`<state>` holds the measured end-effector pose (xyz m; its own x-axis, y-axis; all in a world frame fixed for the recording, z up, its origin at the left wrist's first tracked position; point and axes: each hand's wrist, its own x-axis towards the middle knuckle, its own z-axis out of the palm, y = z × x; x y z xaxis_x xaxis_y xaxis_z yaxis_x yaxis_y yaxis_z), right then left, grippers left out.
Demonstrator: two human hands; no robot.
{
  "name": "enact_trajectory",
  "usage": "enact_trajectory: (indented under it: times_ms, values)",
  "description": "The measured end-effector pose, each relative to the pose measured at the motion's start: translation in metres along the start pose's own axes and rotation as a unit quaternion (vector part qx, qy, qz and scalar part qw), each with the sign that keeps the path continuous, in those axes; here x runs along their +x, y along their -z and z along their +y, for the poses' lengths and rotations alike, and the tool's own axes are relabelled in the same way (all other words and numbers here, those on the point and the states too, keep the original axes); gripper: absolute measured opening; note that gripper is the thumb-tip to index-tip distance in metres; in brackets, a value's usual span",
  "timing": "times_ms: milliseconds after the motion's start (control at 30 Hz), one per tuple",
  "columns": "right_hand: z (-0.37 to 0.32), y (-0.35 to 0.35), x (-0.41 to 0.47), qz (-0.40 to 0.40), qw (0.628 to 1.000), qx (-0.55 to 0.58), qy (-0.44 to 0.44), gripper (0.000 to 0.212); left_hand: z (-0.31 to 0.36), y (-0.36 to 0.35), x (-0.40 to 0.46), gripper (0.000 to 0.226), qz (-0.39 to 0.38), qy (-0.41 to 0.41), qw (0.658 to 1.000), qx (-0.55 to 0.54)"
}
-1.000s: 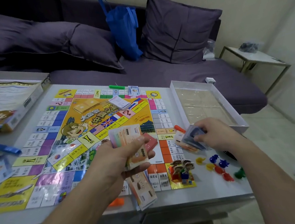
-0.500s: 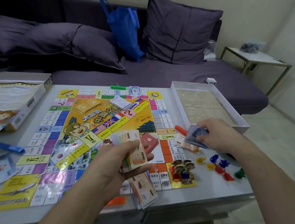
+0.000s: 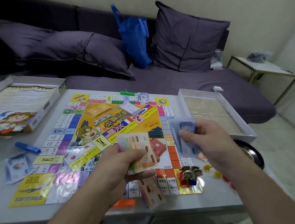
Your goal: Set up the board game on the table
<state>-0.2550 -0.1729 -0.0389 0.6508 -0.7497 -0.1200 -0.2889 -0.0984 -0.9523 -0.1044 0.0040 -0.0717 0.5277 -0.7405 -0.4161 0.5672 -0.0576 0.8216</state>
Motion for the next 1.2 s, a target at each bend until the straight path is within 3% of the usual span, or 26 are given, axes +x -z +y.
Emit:
enact_trajectory:
  times_ms: [67,267,367,500,967,1200]
  values:
    - [-0.002,-0.023,-0.006,-0.027,0.999,0.036,-0.013,0.011,0.001,0.001,-0.002,0.025,0.001,-0.012,1.0,-0.002]
    - [0.003,-0.071,-0.014,-0.019,1.0,0.004,0.001,0.009,0.005,0.009,-0.006,0.029,0.012,-0.034,0.999,-0.011]
    - [0.001,-0.077,-0.014,-0.013,1.0,-0.002,0.016,0.012,0.008,0.013,-0.008,0.034,0.011,-0.023,0.999,-0.02]
    - [-0.003,-0.08,-0.011,0.009,0.999,-0.02,0.027,0.014,0.015,0.019,-0.011,0.021,0.004,-0.012,0.999,-0.042]
    - [-0.006,-0.092,-0.008,0.008,0.992,-0.096,0.083,0.009,0.009,0.029,-0.002,0.033,0.05,-0.04,0.997,-0.046]
    - [-0.008,-0.086,-0.009,-0.011,0.999,-0.009,0.045,0.016,0.011,0.028,0.003,0.028,0.076,-0.054,0.991,-0.092]
